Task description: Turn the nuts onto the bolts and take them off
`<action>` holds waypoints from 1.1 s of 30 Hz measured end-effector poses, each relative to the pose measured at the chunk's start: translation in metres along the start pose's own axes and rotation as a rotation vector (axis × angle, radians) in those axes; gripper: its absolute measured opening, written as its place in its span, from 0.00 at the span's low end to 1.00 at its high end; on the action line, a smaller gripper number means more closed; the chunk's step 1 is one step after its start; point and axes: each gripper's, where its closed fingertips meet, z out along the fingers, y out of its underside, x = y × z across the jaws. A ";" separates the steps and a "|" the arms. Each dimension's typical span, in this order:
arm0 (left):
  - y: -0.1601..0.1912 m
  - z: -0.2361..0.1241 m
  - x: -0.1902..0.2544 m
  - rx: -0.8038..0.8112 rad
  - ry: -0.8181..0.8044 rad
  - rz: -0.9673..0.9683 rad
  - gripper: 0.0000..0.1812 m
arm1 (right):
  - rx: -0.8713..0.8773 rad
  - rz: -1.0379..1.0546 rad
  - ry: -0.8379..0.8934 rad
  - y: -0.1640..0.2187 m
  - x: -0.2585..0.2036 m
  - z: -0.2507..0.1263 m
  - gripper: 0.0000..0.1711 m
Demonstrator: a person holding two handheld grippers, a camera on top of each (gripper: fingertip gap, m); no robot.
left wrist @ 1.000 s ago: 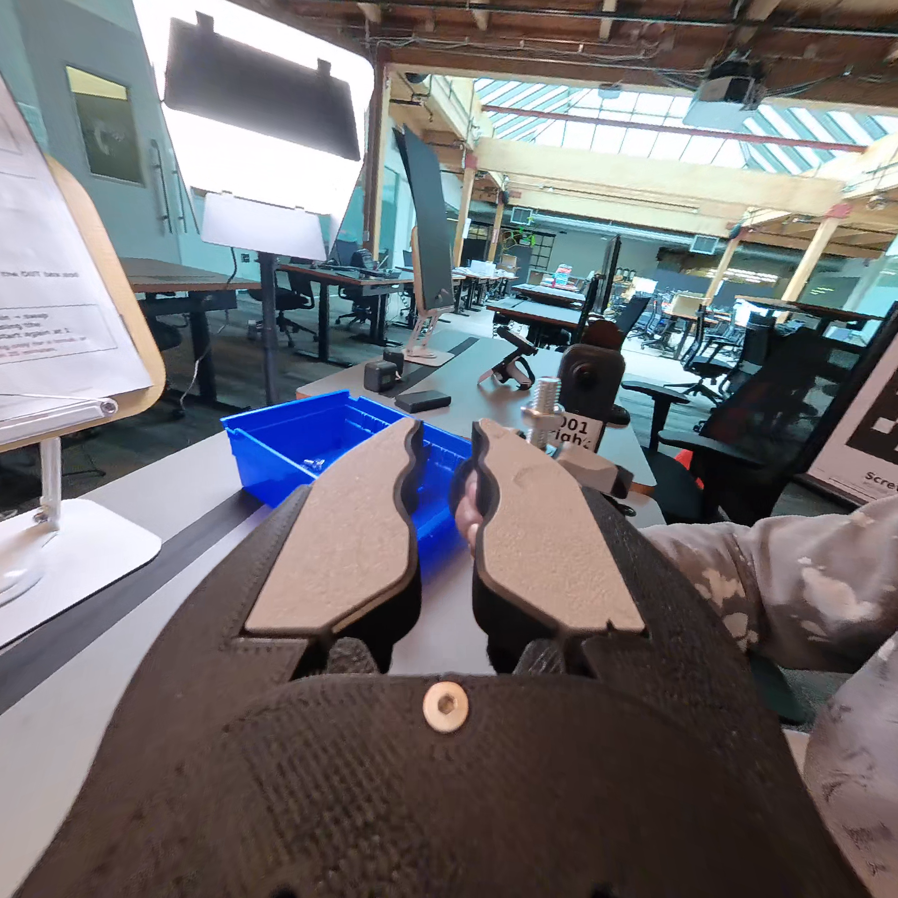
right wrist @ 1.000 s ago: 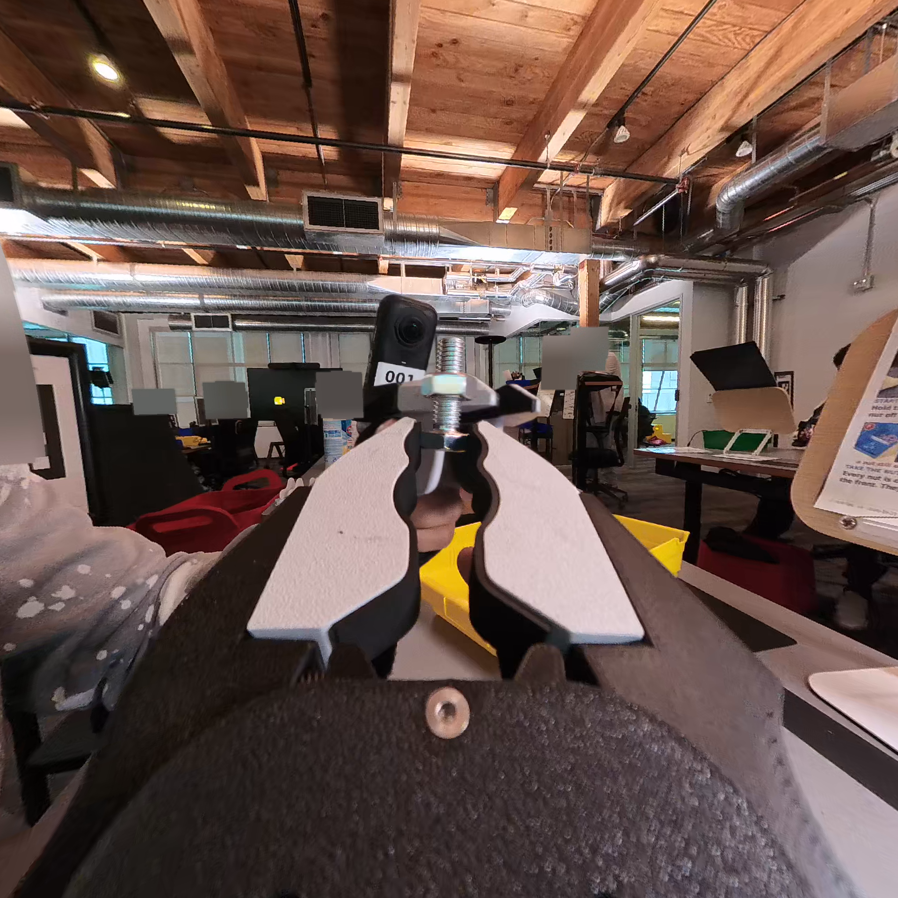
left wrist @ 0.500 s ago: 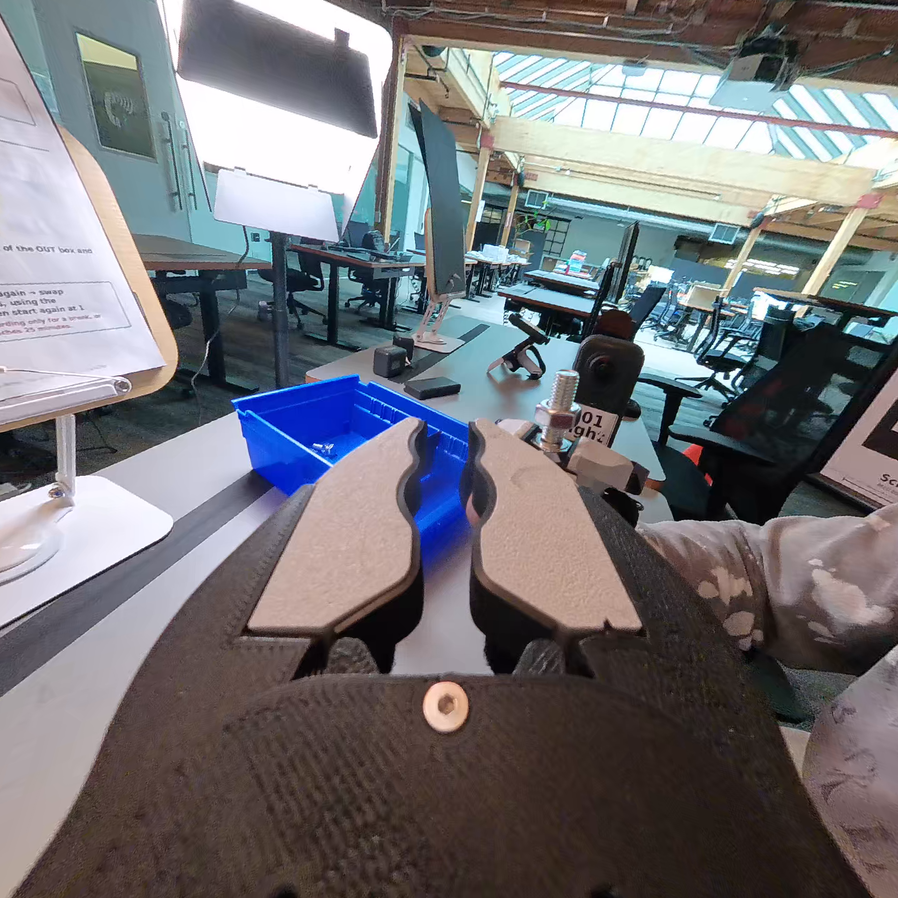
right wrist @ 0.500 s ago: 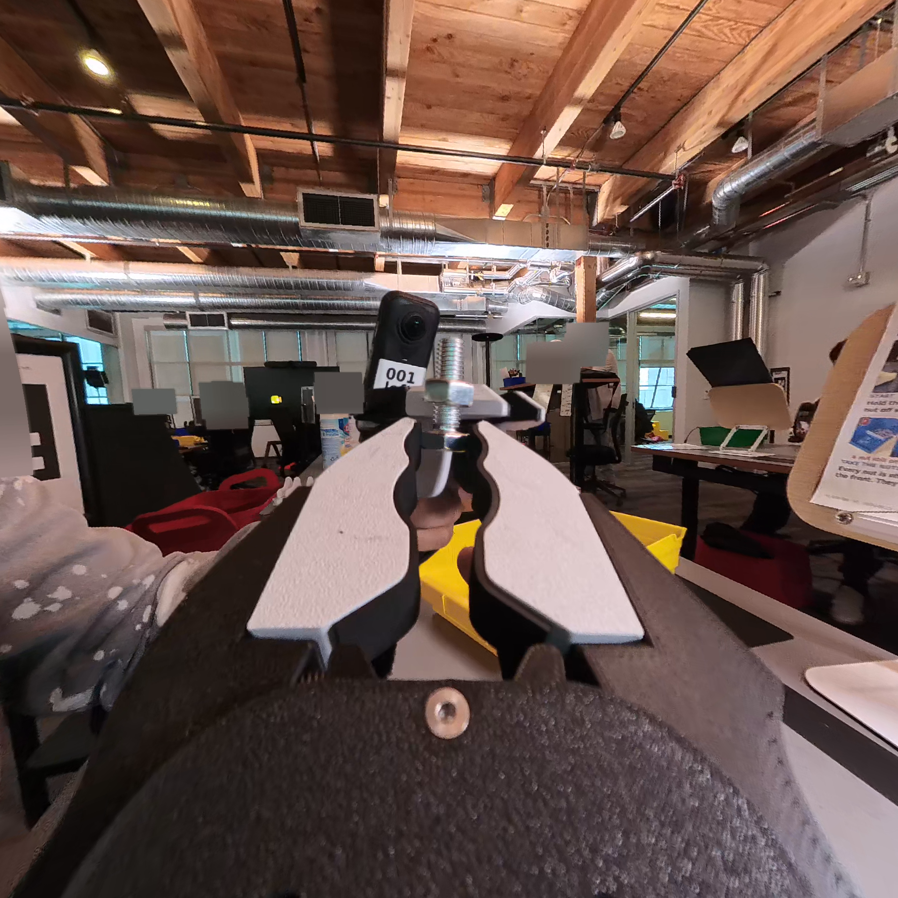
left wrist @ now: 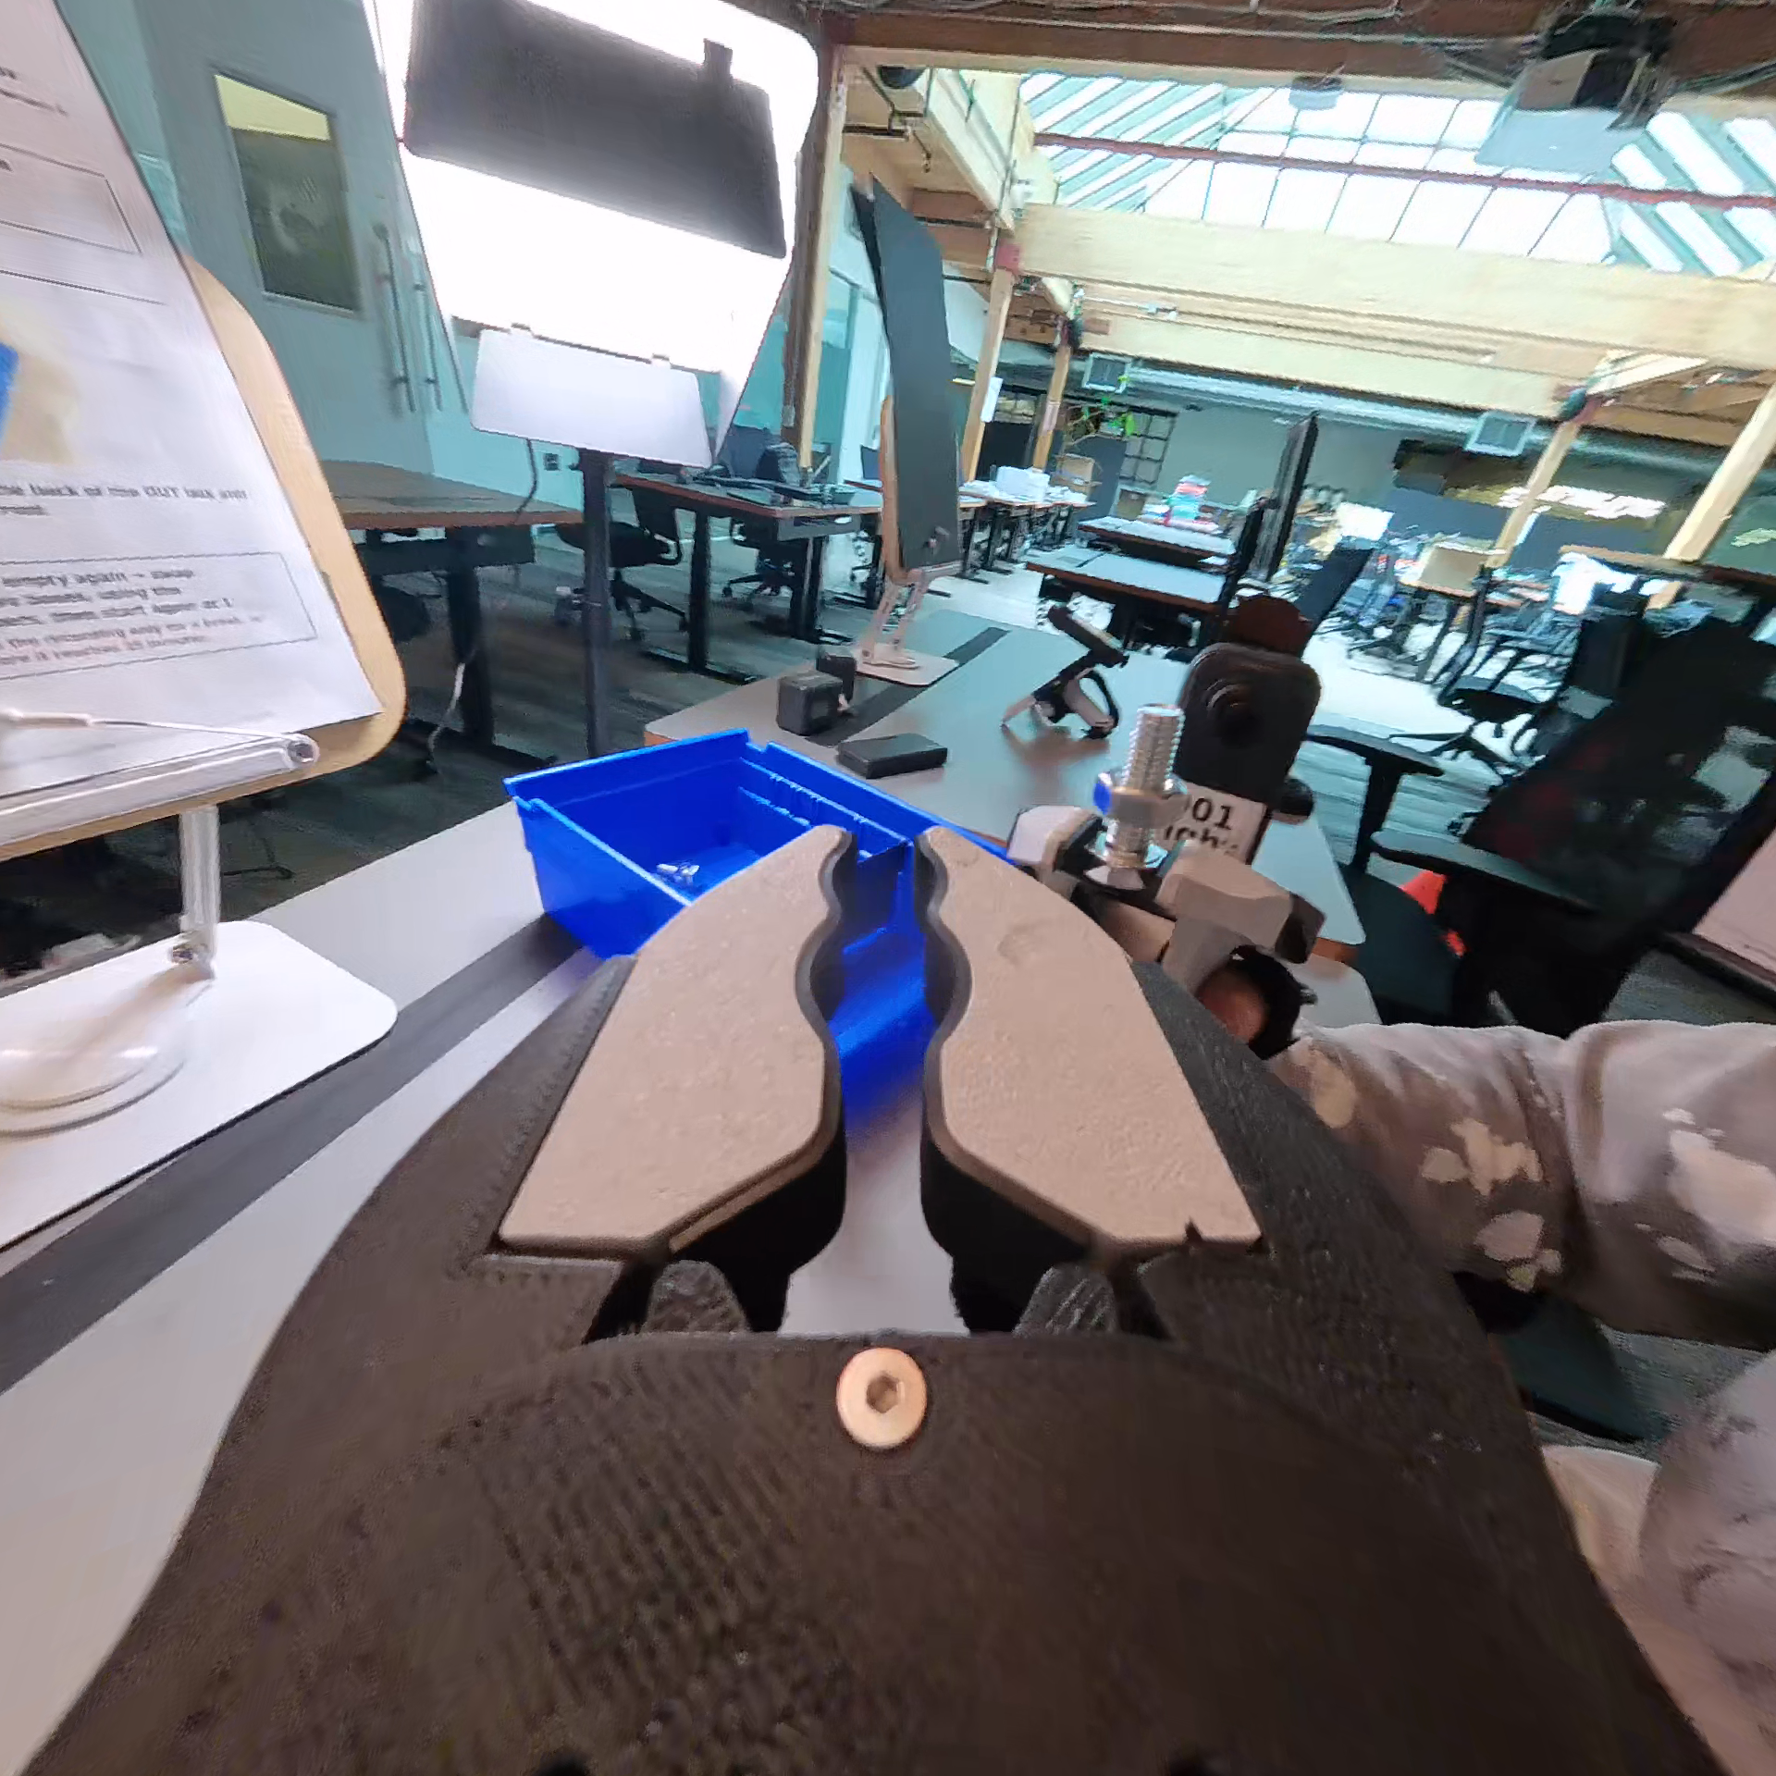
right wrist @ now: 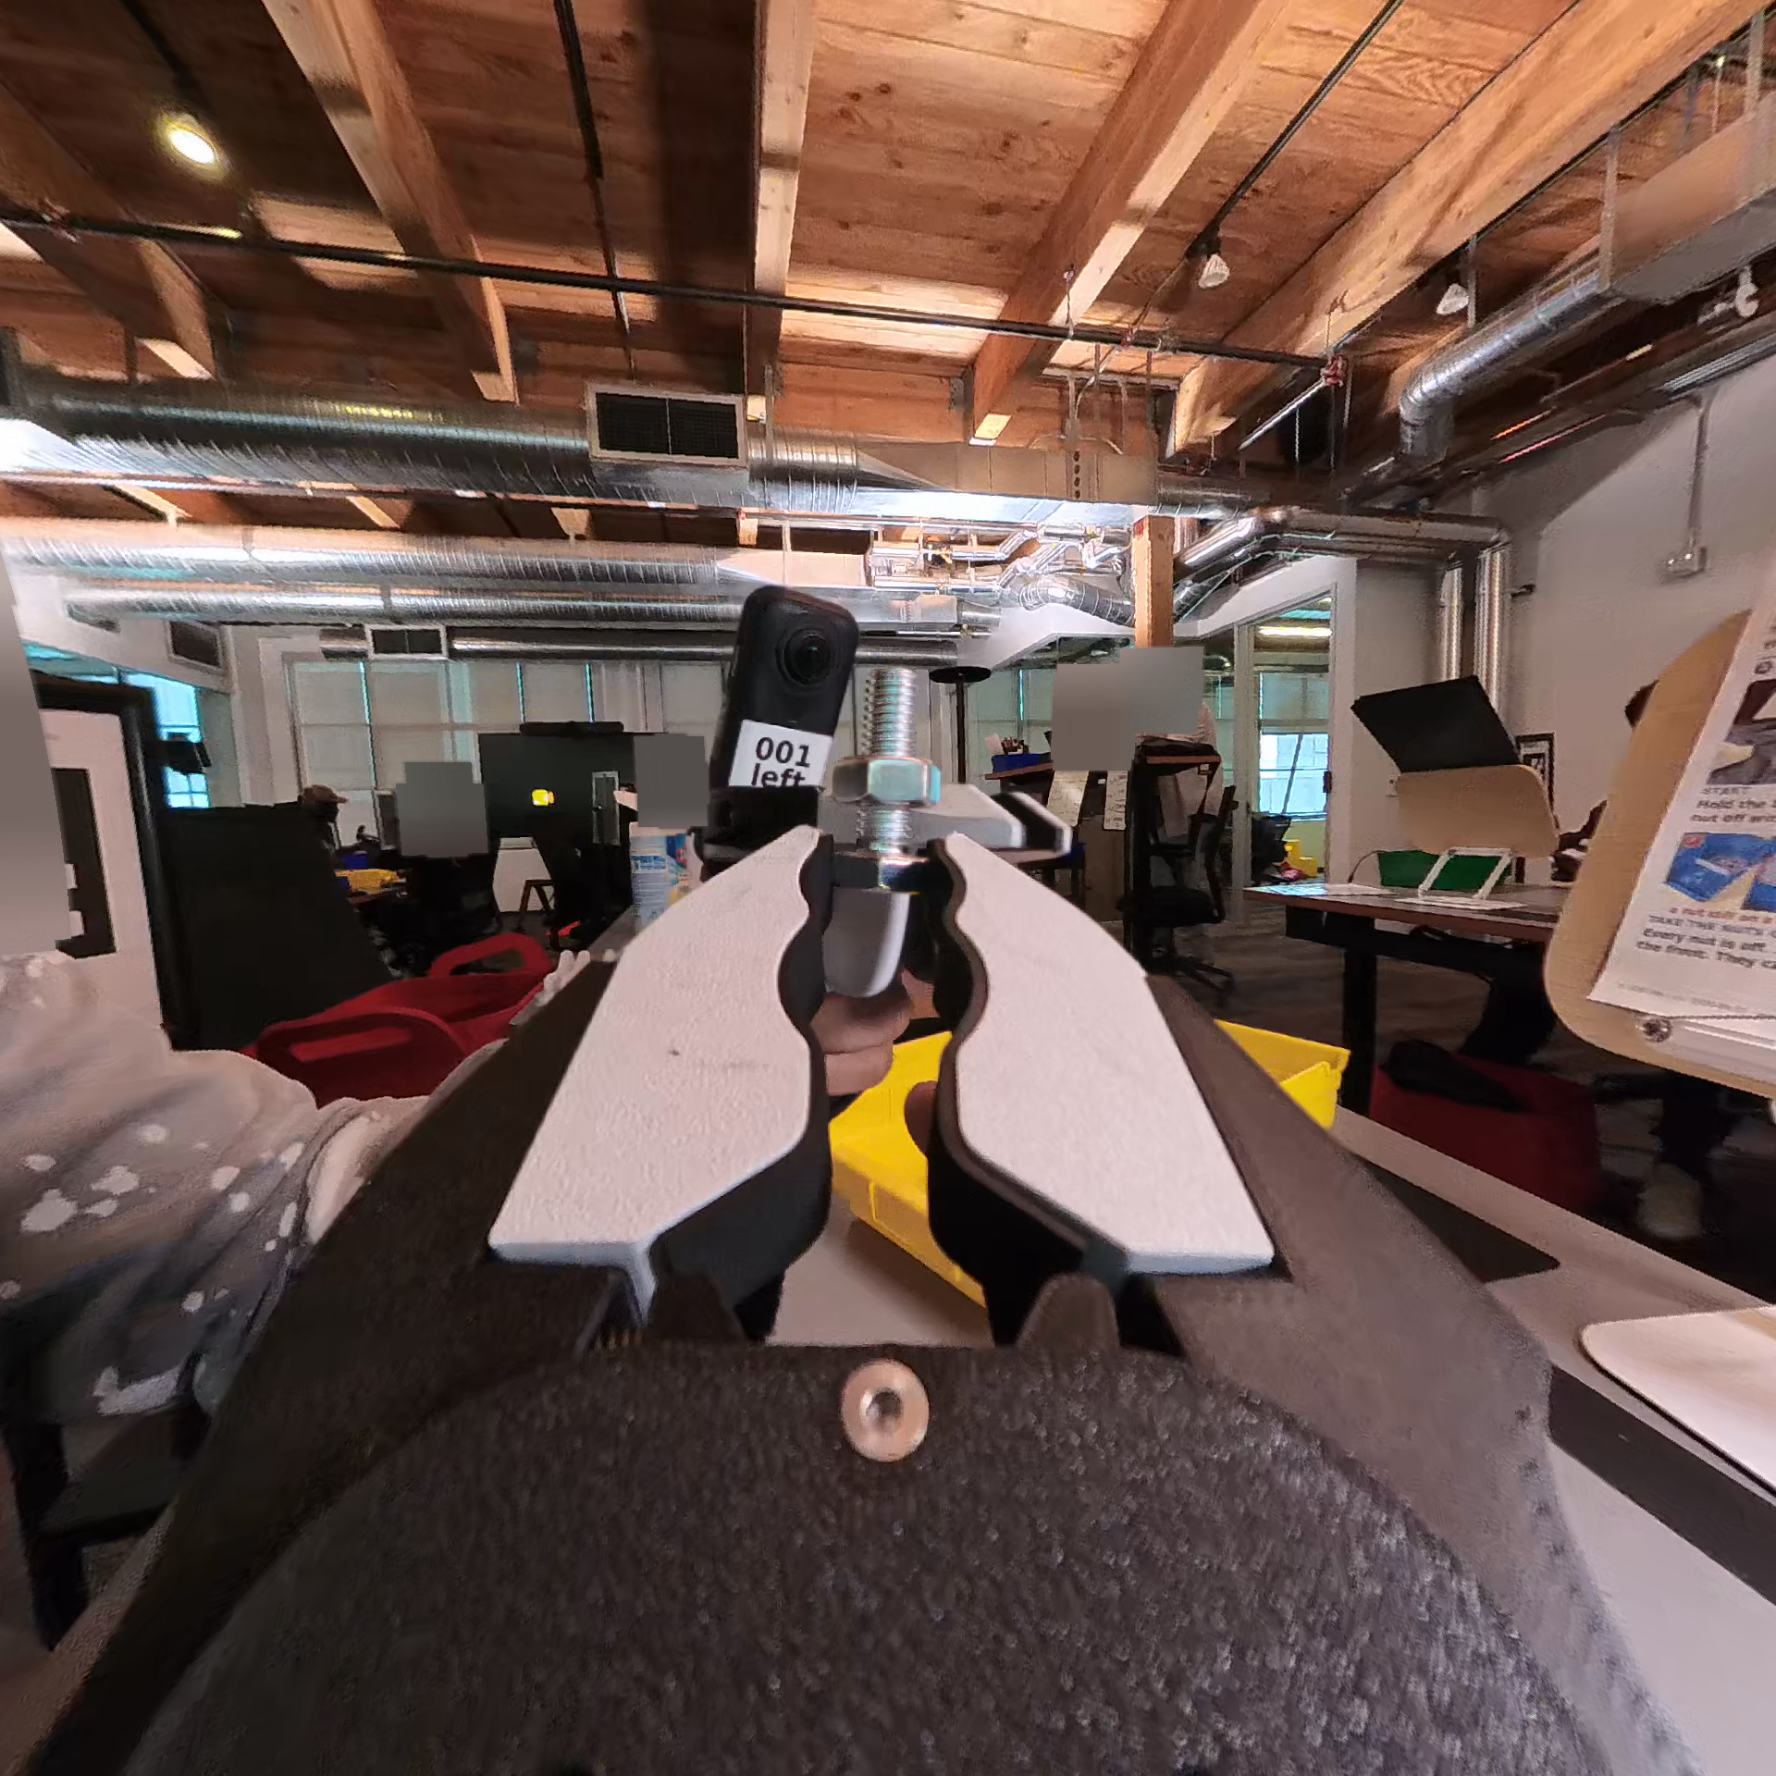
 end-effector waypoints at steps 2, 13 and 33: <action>-0.003 0.000 0.008 0.017 0.035 0.009 0.10 | -0.004 0.003 0.005 0.001 0.000 0.000 0.11; 0.001 0.002 0.007 -0.012 0.015 0.021 0.06 | 0.005 0.021 -0.006 0.002 0.000 -0.001 0.11; 0.001 0.001 0.010 -0.023 0.019 0.041 0.09 | -0.013 0.012 0.015 0.004 0.003 0.000 0.11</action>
